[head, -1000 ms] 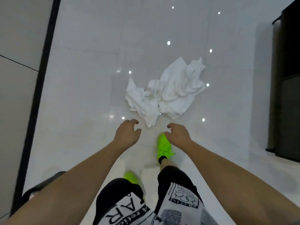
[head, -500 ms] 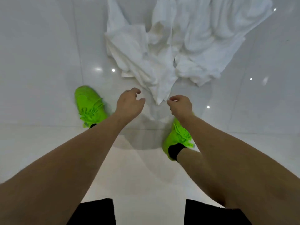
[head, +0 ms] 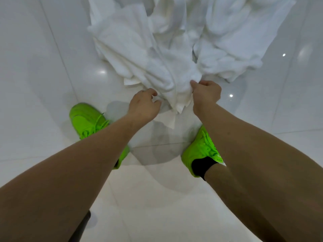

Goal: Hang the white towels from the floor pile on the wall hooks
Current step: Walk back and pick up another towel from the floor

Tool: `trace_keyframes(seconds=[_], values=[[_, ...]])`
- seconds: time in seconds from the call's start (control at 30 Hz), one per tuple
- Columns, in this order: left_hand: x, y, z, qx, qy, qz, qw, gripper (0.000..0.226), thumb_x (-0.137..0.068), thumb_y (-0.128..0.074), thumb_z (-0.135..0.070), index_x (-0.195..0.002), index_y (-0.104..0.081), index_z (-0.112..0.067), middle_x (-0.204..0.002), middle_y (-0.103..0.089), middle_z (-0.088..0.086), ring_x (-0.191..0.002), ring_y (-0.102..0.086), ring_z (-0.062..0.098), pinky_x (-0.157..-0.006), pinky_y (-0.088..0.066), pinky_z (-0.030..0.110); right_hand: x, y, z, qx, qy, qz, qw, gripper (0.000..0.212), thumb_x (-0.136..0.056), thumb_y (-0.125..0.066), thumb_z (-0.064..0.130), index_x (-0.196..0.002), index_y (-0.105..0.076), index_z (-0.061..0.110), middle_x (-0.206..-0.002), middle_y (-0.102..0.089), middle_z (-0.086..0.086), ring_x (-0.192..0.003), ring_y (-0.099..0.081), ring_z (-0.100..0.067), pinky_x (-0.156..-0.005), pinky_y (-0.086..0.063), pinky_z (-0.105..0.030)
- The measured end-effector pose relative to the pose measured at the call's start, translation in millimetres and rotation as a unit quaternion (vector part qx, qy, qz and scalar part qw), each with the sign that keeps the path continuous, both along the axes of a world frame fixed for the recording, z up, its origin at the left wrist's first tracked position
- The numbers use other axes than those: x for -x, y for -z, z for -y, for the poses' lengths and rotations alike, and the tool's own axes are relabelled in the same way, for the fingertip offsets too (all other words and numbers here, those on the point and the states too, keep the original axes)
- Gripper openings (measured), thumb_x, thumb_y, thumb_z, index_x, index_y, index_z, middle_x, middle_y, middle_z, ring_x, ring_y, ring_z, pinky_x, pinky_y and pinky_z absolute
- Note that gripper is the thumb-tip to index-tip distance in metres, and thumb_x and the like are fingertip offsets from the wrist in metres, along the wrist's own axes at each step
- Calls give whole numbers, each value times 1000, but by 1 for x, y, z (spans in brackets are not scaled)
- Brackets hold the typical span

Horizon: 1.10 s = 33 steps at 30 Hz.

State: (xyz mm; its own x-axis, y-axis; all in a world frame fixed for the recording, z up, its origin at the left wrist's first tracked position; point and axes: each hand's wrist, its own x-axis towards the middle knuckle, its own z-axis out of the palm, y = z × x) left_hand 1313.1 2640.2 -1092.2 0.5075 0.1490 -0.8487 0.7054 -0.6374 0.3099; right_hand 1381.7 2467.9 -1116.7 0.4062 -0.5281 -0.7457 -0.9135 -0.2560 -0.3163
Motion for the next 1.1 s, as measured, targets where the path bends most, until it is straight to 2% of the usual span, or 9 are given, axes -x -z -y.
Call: trace_keyframes(seconds=[0.13,0.3,0.5,0.6,0.77,0.87,0.97,1.03,1.1], values=[[-5,-51,-4,1,22,2,1000,37,-91,-55,-37,-124,-58,-20,-117,-60,4,-111,-53,22,-93,-38,30,5,-47,-6,14,-3,13,1000,10,-73,-78,24,-75,-72,17,-73,-71,-3,-76,-69,-22,-81,-58,-39],[-31,-150,-10,-7,41,34,999,37,-90,-56,-36,-124,-59,-19,-116,-61,3,-110,-54,22,-87,-36,26,-7,-153,-23,-44,-27,53,997,20,-78,-72,21,-67,-56,24,-61,-53,12,-62,-52,-10,-78,-51,-31],[-88,-332,1,-10,74,117,990,38,-90,-58,-35,-124,-58,-20,-118,-60,5,-108,-55,22,-82,-33,24,-49,-349,-29,-130,-28,140,981,10,-85,-62,15,-81,-62,25,-70,-56,11,-51,-48,-1,-53,-40,-15],[-122,-435,18,-6,130,183,974,44,-91,-57,-31,-133,-51,-21,-126,-55,8,-113,-54,25,-87,-36,28,-71,-456,-15,-155,-60,184,969,14,-89,-59,16,-83,-63,27,-80,-58,14,-64,-53,-5,-59,-42,-18],[-201,-608,68,10,285,289,914,70,-84,-54,-8,-148,-33,-26,-147,-40,4,-131,-41,25,-99,-40,32,-110,-632,42,-124,-125,260,949,14,-85,-60,13,-77,-66,23,-76,-62,11,-62,-54,-8,-54,-42,-17],[-235,-701,114,36,349,312,883,56,-79,-55,-7,-130,-54,-30,-131,-56,-2,-119,-52,22,-92,-49,38,-135,-729,89,-122,-170,317,925,12,-82,-64,7,-74,-69,15,-76,-64,4,-67,-56,-12,-60,-44,-19],[-256,-779,165,-1,372,349,860,3,-84,-63,-34,-86,-62,-33,-84,-63,-6,-86,-61,20,-66,-48,32,-152,-813,146,-74,-207,369,903,17,-77,-65,7,-65,-66,18,-66,-60,6,-62,-53,-9,-57,-39,-22],[-266,-824,198,-9,365,393,844,21,-84,-65,-41,-68,-56,-31,-70,-58,-8,-73,-56,17,-55,-37,28,-156,-857,189,-39,-245,390,887,10,-73,-70,20,-64,-65,19,-58,-55,9,-52,-48,-6,-51,-36,-20],[-276,-865,233,-4,357,439,824,25,-82,-67,-42,-63,-56,-29,-68,-58,-6,-67,-55,15,-52,-34,27,-157,-896,235,12,-291,411,864,24,-69,-78,39,-67,-65,19,-60,-57,8,-52,-50,-3,-48,-37,-17]])
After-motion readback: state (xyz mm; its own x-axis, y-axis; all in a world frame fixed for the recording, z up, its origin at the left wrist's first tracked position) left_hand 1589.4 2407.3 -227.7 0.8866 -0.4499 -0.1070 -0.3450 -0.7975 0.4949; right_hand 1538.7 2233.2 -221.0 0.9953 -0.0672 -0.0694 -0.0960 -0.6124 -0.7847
